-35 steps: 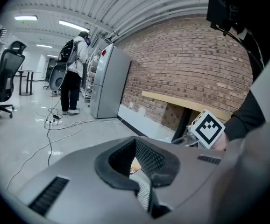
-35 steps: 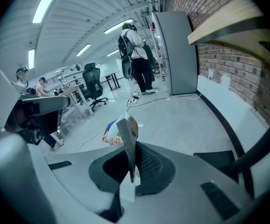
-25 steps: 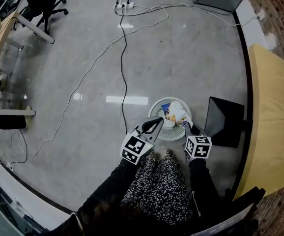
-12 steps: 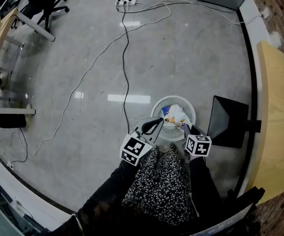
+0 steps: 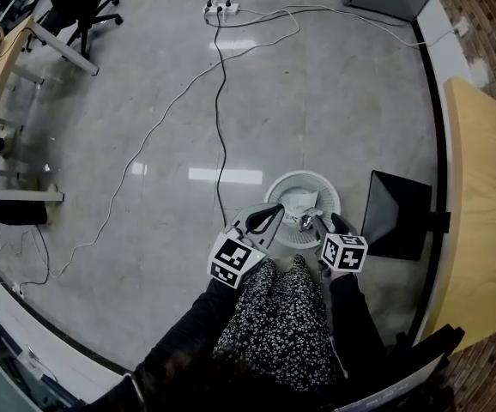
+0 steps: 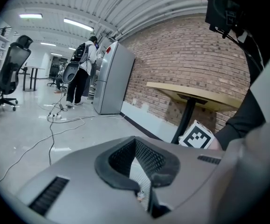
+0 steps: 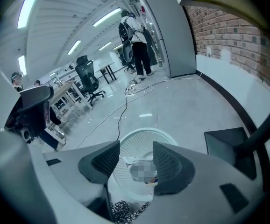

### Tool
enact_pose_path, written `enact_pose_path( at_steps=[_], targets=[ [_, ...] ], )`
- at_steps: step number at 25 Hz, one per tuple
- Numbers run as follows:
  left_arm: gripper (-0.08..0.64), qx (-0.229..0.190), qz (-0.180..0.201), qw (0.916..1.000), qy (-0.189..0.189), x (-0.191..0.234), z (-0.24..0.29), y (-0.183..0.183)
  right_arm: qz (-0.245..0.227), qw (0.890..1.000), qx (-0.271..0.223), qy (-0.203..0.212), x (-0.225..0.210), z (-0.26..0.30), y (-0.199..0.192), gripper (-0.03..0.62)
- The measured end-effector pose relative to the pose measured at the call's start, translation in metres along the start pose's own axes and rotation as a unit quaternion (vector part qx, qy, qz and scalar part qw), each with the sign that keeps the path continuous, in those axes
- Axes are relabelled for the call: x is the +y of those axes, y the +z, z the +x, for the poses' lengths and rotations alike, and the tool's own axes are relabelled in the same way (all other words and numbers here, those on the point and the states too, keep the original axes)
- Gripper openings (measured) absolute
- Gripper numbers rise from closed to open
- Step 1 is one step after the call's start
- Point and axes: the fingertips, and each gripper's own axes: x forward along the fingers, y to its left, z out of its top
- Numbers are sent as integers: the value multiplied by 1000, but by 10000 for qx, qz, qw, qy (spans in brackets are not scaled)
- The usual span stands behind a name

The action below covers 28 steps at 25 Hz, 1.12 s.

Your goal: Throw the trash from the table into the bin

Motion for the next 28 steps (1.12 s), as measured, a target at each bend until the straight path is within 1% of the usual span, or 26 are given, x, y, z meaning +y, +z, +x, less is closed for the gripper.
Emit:
enact_pose_path(
  at_steps=[3,10,14,17,21,22,26,28],
  targets=[
    [5,-37,32,10000,6,-1,-4,17,-1,9998,-205,40,7,-14,23,206],
    [5,-208,174,9996,11,-8,-14,70,-339,9975,-607,86,24,-51,79,204],
    [5,-320,241,9992,-5,-16,-25,104,-358,9959,-808,187,42,-80,110,202],
    [5,-405,305,9987,4,-22,-33,129,-388,9932,-1067,264,57,-105,136,202],
    [5,-552,390,9977,57,-29,-43,163,-557,9873,-1444,352,73,-142,173,201],
    [5,-596,407,9974,69,-31,-44,172,-613,9858,-1524,349,75,-150,182,195],
    [5,-771,500,9957,125,-38,-49,208,-883,9793,-1799,270,83,-181,217,115],
    [5,-860,551,9947,152,-41,-53,227,-1011,9756,-1934,245,89,-198,235,87]
  ],
)
